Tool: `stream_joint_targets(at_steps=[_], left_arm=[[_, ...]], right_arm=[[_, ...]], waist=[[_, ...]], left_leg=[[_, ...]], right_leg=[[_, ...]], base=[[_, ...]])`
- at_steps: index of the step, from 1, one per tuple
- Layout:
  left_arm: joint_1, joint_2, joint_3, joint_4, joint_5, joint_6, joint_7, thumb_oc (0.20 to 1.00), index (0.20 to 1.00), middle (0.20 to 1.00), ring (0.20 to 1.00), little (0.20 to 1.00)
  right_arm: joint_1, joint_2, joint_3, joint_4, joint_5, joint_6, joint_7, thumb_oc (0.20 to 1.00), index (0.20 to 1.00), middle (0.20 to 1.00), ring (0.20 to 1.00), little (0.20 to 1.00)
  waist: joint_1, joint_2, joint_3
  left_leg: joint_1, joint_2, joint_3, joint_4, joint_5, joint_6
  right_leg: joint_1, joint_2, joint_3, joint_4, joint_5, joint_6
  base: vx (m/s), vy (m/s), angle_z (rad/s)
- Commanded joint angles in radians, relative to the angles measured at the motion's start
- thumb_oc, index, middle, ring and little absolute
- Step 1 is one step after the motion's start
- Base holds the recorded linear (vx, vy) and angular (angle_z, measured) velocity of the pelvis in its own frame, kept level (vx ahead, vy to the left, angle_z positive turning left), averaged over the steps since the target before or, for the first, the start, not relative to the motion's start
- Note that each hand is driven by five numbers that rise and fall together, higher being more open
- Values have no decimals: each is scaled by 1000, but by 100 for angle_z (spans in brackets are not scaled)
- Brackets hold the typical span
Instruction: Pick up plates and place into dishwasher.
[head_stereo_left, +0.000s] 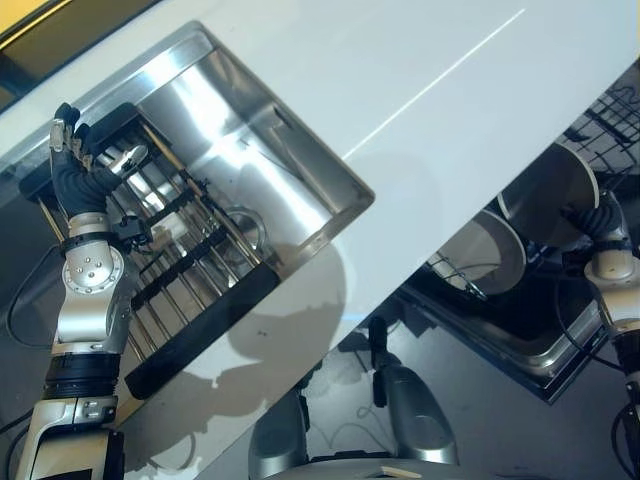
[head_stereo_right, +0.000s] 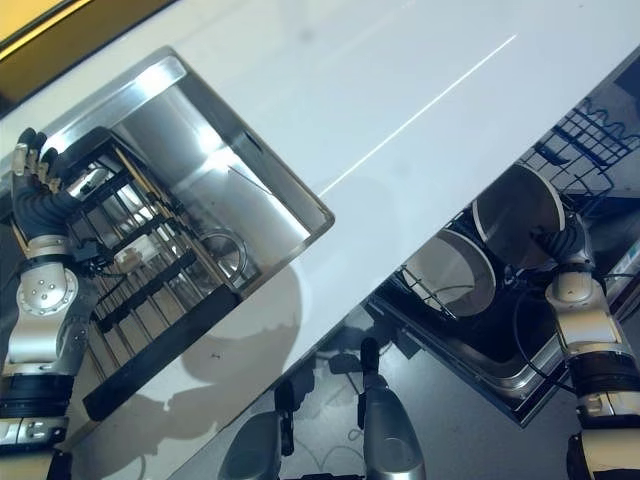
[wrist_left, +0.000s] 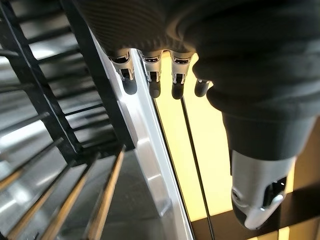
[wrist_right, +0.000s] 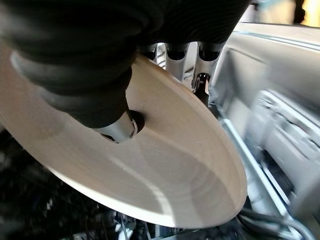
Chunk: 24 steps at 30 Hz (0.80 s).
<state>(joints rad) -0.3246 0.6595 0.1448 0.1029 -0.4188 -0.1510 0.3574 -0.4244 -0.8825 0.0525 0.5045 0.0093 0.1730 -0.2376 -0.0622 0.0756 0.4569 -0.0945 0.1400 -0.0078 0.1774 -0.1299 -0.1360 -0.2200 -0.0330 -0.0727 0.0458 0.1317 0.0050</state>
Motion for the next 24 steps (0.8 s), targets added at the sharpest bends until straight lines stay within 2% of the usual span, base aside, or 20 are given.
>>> stream_joint_targets(at_steps=[1, 3, 7, 11, 16, 24], left_arm=[[-25, 86, -13, -3, -22, -80, 31, 1000, 1000, 1000, 1000, 1000], [-20, 95, -14, -7, -29, -92, 32, 1000, 1000, 1000, 1000, 1000], [-9, 102, -11, -19, -36, -98, 31, 1000, 1000, 1000, 1000, 1000], [-10, 97, -11, -11, -37, -109, 17, 1000, 1000, 1000, 1000, 1000], [-43, 99, -18, -9, -24, -93, 14, 1000, 1000, 1000, 1000, 1000], [-68, 96, -23, 12, -16, -110, 16, 1000, 1000, 1000, 1000, 1000]], right_arm=[[-70, -97, 47, -15, -156, -50, -81, 200, 200, 200, 200, 200], [-93, -130, 73, -11, -257, -62, -106, 200, 200, 200, 200, 200], [-122, -166, 111, -24, -314, -64, -103, 200, 200, 200, 200, 200], [-140, -167, 146, -22, -308, -59, -42, 200, 200, 200, 200, 200], [-146, -131, 179, -8, -243, -38, 17, 200, 200, 200, 200, 200], [-154, -90, 179, 39, -182, -29, 23, 200, 200, 200, 200, 200]], waist=[[11, -22, -48], [19, -20, -39], [25, -17, -30], [29, -17, -28], [29, -18, -15], [17, 3, 12]], left_leg=[[-156, 81, -56, 9, 180, -20], [-170, 78, -63, 12, 183, -18], [-183, 76, -68, 6, 189, -16], [-191, 77, -66, -4, 196, -17], [-200, 79, -59, -4, 200, -17], [-218, 64, -47, -2, 199, -10]], right_leg=[[0, -65, 56, 94, -125, 76], [-8, -64, 52, 96, -124, 74], [-14, -64, 43, 91, -123, 74], [-22, -66, 34, 90, -123, 74], [-33, -66, 26, 94, -123, 70], [-62, -78, 29, 105, -116, 72]], base=[[-27, -56, 19], [-17, -57, 17], [-11, -42, 7], [-5, -14, 5], [-25, -21, 1], [-65, 10, 1]])
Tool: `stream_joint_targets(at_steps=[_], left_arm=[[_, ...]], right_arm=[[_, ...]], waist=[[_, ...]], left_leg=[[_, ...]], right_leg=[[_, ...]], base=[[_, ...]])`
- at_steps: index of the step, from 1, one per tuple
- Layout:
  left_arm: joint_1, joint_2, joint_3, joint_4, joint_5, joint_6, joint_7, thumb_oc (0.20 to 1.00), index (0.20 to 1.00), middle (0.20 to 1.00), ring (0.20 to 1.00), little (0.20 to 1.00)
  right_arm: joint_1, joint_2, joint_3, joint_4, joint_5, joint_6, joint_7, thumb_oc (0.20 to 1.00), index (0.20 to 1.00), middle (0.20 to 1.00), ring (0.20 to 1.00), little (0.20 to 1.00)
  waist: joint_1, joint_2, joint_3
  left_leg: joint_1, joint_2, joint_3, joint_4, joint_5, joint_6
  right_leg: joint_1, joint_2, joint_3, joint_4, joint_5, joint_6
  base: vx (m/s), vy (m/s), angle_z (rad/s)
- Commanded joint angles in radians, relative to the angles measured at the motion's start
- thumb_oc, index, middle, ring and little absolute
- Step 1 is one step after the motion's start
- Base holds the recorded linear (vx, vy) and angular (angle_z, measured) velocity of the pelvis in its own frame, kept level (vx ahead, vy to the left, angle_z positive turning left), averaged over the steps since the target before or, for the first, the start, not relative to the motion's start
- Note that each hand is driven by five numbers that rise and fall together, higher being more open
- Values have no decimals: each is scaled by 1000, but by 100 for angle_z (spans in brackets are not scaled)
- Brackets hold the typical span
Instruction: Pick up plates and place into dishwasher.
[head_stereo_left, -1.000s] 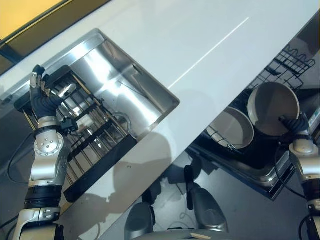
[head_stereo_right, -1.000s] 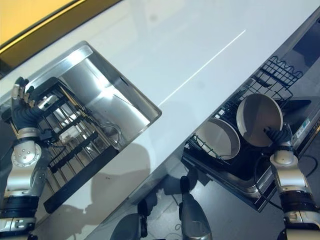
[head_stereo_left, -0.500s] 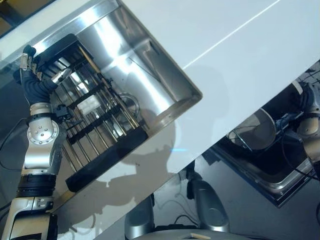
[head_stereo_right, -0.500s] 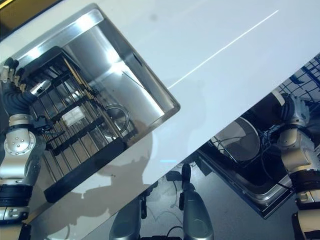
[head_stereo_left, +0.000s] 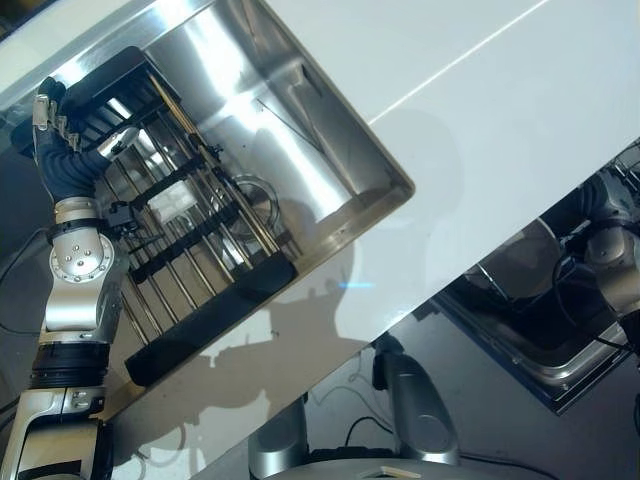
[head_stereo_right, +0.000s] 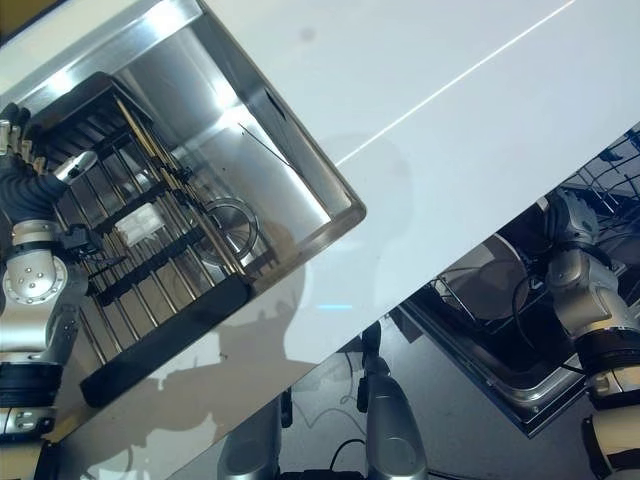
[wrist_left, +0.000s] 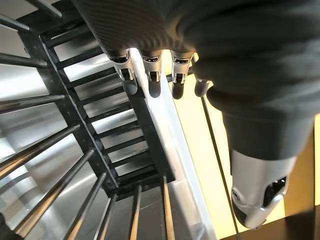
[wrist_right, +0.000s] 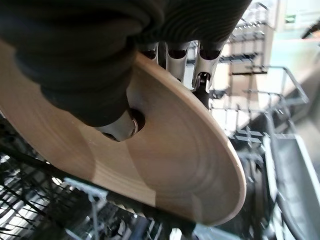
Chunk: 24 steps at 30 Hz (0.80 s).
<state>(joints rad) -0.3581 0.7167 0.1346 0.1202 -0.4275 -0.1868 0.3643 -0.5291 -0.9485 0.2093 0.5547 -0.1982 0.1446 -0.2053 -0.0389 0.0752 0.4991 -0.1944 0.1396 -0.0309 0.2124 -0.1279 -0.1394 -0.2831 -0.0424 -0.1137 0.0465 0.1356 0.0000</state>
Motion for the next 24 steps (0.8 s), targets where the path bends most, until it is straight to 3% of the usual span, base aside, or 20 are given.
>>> stream_joint_targets(at_steps=[1, 9, 10, 11, 12, 24], left_arm=[[-33, 38, -11, -5, -8, -76, 5, 1000, 1000, 1000, 1000, 1000], [-47, 25, -21, -9, -2, -68, 7, 1000, 1000, 1000, 1000, 1000], [-44, 25, -19, -10, -5, -68, 5, 1000, 1000, 1000, 1000, 1000], [-40, 23, -16, -13, -7, -69, 3, 1000, 1000, 1000, 1000, 1000], [-37, 22, -16, -14, -7, -69, 4, 1000, 1000, 1000, 1000, 1000], [-19, 8, -1, -8, -3, -59, -3, 1000, 1000, 1000, 1000, 1000]], right_arm=[[-48, -23, 20, -3, 29, -3, -9, 200, 200, 200, 200, 200], [-36, 3, -6, 75, 100, 16, -69, 200, 200, 200, 200, 200], [-31, 5, -14, 78, 101, 15, -72, 501, 501, 501, 501, 501], [-26, 11, -25, 77, 104, 18, -79, 912, 912, 912, 912, 912], [-20, 13, -30, 74, 103, 18, -80, 1000, 1000, 1000, 1000, 1000], [37, 43, -137, -1, 139, 21, -174, 1000, 1000, 1000, 1000, 1000]], waist=[[-7, 6, -29], [-23, 26, -27], [-24, 27, -28], [-25, 29, -29], [-26, 29, -30], [-49, 22, -62]], left_leg=[[-117, 64, -22, -37, 197, -7], [-111, 55, -1, -39, 193, -6], [-107, 55, 2, -41, 192, -5], [-103, 54, 4, -43, 192, -5], [-100, 54, 6, -43, 192, -5], [-59, 62, 32, -43, 176, -6]], right_leg=[[-1, -71, 70, 104, -119, 78], [-1, -84, 76, 94, -112, 82], [2, -85, 77, 91, -111, 83], [5, -87, 77, 88, -110, 83], [7, -87, 78, 86, -110, 82], [40, -92, 90, 65, -102, 87]], base=[[-54, 39, -1], [-55, 26, 1], [-45, 29, -1], [0, 0, 0], [-24, 23, -3], [-15, 12, -5]])
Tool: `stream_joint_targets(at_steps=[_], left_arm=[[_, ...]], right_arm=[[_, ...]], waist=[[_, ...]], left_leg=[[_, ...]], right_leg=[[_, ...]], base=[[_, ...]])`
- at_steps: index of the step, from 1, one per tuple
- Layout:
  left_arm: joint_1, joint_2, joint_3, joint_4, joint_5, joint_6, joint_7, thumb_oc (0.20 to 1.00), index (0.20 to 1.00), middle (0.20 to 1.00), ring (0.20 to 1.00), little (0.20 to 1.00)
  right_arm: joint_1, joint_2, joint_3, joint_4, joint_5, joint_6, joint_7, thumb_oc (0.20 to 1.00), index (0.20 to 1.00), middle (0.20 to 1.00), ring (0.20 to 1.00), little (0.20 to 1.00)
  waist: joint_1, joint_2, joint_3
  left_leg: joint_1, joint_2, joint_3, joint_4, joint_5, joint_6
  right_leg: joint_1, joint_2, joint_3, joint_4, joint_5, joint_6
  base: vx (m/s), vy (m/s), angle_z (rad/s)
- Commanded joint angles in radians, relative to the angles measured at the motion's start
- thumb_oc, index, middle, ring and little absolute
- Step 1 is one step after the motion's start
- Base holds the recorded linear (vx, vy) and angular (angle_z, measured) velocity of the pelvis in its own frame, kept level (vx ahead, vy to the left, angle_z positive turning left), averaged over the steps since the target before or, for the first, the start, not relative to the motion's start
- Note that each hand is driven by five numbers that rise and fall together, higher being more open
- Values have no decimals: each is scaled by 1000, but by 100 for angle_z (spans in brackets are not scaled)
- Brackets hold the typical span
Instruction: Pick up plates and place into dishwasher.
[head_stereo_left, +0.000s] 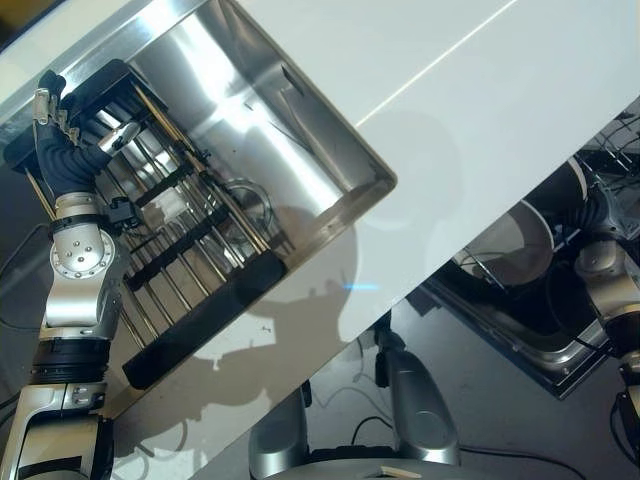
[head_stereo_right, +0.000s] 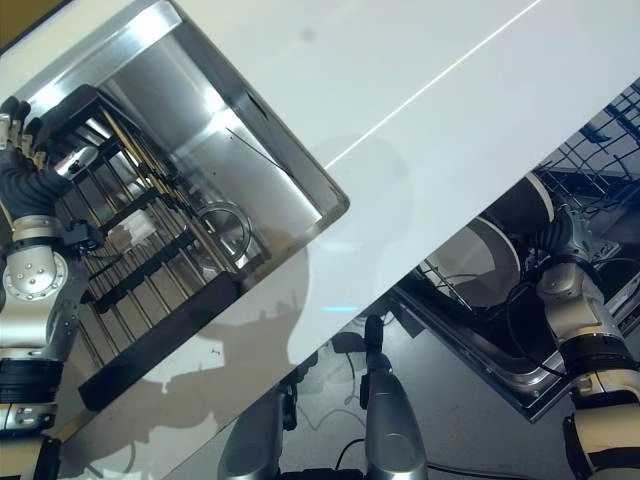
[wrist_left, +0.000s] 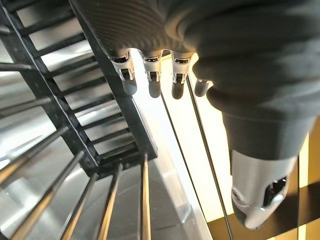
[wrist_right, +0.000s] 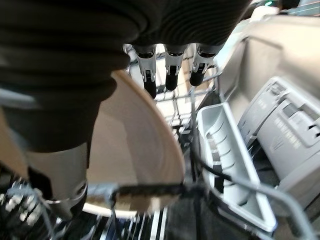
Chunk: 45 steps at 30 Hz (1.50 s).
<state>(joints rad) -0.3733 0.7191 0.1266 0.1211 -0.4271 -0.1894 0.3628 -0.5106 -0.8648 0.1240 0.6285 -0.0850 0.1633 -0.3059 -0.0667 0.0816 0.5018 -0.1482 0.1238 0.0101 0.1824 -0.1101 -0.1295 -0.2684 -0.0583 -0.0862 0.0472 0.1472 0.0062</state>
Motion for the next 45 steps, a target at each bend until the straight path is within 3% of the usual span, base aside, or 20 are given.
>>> stream_joint_targets(at_steps=[1, 12, 18, 35, 45], left_arm=[[5, 5, 11, -12, -5, -57, -2, 1000, 1000, 1000, 1000, 1000], [94, -60, 56, -35, 10, -74, -21, 1000, 1000, 1000, 1000, 1000], [136, -119, 58, -41, 22, -76, -14, 1000, 1000, 1000, 1000, 1000], [194, -235, 15, -13, 3, -109, 13, 1000, 1000, 1000, 1000, 1000], [179, -238, -11, -3, -24, -110, 33, 1000, 1000, 1000, 1000, 1000]], right_arm=[[27, -38, -64, -91, 30, 7, -84, 1000, 1000, 1000, 1000, 1000], [108, -24, -235, -264, 43, 5, -186, 1000, 1000, 1000, 1000, 1000], [174, 30, -315, -402, 66, 1, -224, 1000, 1000, 1000, 1000, 1000], [188, 90, -315, -449, 158, -22, -201, 1000, 1000, 1000, 1000, 1000], [123, 74, -283, -417, 146, -19, -217, 1000, 1000, 1000, 1000, 1000]], waist=[[-22, 16, -67], [-56, 37, -105], [-89, 56, -125], [-157, 152, -102], [-161, 170, -59]], left_leg=[[-102, 78, -7, -13, 157, -15], [-45, 73, 29, -22, 136, -14], [-25, 61, 50, 19, 106, -12], [12, 2, 112, 114, 42, -3], [-16, -18, 104, 150, 30, -4]], right_leg=[[26, -76, 63, 64, -113, 81], [55, -91, 86, 56, -119, 87], [62, -104, 119, 68, -124, 86], [47, -181, 218, 129, -138, 106], [19, -206, 234, 146, -129, 113]], base=[[-14, 33, -8], [9, 83, -6], [47, 131, -10], [43, 166, -13], [-6, 72, -7]])
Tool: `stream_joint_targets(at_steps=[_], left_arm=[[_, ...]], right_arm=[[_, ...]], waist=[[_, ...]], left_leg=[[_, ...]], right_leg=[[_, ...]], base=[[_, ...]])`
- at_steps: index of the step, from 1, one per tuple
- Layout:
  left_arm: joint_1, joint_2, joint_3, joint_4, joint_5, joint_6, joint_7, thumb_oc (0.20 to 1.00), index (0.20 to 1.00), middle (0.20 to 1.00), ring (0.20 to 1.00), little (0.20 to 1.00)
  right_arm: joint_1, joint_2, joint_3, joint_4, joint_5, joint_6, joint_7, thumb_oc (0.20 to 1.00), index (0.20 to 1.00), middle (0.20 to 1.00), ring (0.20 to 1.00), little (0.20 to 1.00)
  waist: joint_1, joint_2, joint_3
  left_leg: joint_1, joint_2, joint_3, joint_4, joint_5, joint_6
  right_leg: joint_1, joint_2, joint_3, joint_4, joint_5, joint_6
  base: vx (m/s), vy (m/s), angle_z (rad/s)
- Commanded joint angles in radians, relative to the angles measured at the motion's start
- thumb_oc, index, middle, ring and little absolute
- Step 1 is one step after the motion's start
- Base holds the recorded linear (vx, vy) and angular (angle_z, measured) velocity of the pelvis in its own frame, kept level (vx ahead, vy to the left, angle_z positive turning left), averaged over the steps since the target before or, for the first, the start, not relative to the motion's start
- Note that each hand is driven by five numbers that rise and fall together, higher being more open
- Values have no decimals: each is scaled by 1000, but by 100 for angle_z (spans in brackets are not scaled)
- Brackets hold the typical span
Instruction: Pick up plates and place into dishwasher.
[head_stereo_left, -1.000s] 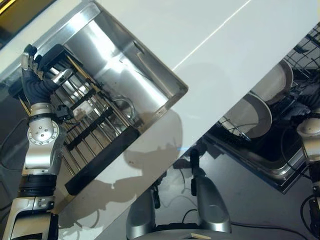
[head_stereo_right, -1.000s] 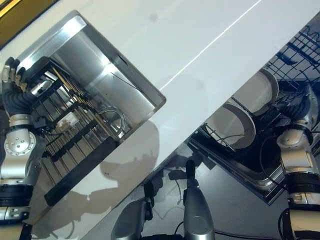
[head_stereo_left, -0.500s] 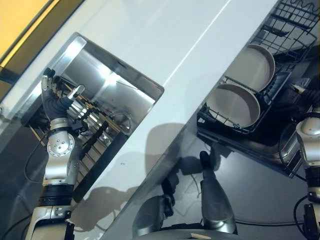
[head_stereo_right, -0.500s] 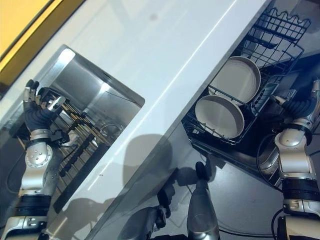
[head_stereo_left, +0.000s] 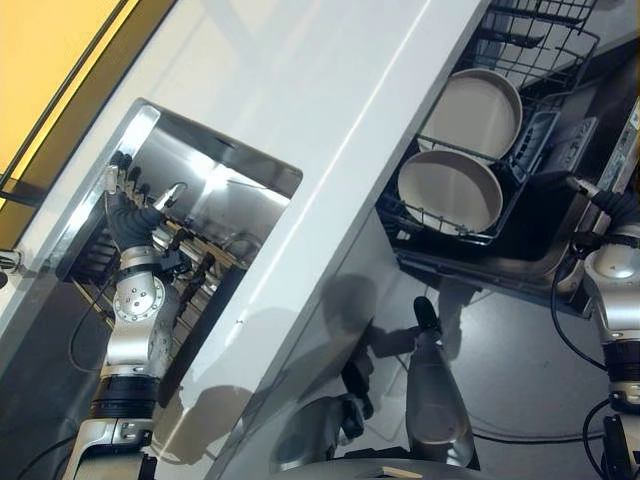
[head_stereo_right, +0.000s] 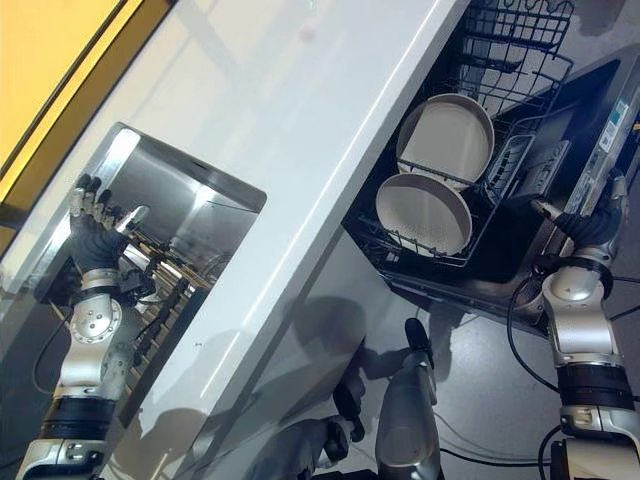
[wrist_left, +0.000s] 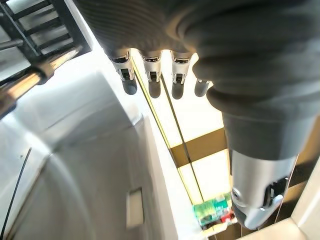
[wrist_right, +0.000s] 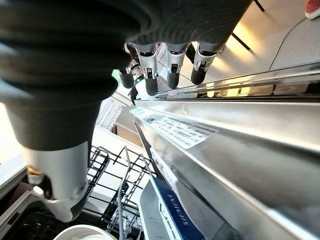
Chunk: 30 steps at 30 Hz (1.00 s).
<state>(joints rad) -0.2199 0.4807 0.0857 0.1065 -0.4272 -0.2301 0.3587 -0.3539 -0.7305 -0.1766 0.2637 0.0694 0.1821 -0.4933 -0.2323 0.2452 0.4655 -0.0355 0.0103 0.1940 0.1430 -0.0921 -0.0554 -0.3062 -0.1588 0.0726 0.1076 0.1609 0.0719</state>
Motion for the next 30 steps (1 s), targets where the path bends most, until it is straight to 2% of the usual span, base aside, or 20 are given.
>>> stream_joint_targets(at_steps=[1, 6, 13, 16, 18, 22, 30], left_arm=[[26, 4, 28, 10, -29, -69, 41, 1000, 1000, 1000, 1000, 1000], [33, 14, 26, 5, -41, -76, 47, 1000, 1000, 1000, 1000, 1000], [36, 9, 17, 5, -39, -60, 32, 1000, 1000, 1000, 1000, 1000], [29, 10, 11, 10, -34, -55, 36, 1000, 1000, 1000, 1000, 1000], [19, 15, 6, 15, -32, -58, 47, 1000, 1000, 1000, 1000, 1000], [1, 22, 7, 13, -21, -56, 64, 1000, 1000, 1000, 1000, 1000], [-26, 35, 1, -8, -12, -61, 85, 1000, 1000, 1000, 1000, 1000]], right_arm=[[-34, -61, 15, -57, -23, -44, -53, 1000, 1000, 1000, 1000, 1000], [-45, -77, -3, -110, -108, -62, -117, 1000, 1000, 1000, 1000, 1000], [-121, -95, 35, -166, -139, -70, -61, 1000, 1000, 1000, 1000, 1000], [-152, -93, 56, -143, -100, -57, -43, 1000, 1000, 1000, 1000, 1000], [-170, -86, 71, -122, -67, -49, -37, 1000, 1000, 1000, 1000, 1000], [-177, -42, 87, -75, -18, -37, -86, 1000, 1000, 1000, 1000, 1000], [-183, 20, 88, -24, 61, -68, -175, 1000, 1000, 1000, 1000, 1000]], waist=[[6, 5, -19], [13, -8, -16], [42, -32, -27], [54, -36, -26], [60, -36, -17], [67, -33, 5], [64, -11, 54]], left_leg=[[-129, 95, -80, 188, 13, -77], [-134, 97, -88, 191, 12, -77], [-151, 98, -103, 216, 3, -79], [-161, 97, -111, 219, 5, -80], [-175, 93, -117, 224, 7, -80], [-213, 86, -127, 229, 11, -75], [-266, 72, -131, 234, 16, -66]], right_leg=[[57, -106, 73, 84, -140, 48], [58, -106, 69, 76, -132, 51], [62, -112, 59, 71, -123, 54], [59, -115, 54, 68, -119, 56], [47, -117, 54, 73, -117, 57], [7, -118, 55, 82, -109, 59], [-59, -127, 61, 100, -97, 65]], base=[[0, 0, 0], [-7, 6, 1], [34, 4, 2], [15, 11, 6], [-34, 17, 22], [-92, -1, 12], [-81, 10, 8]])
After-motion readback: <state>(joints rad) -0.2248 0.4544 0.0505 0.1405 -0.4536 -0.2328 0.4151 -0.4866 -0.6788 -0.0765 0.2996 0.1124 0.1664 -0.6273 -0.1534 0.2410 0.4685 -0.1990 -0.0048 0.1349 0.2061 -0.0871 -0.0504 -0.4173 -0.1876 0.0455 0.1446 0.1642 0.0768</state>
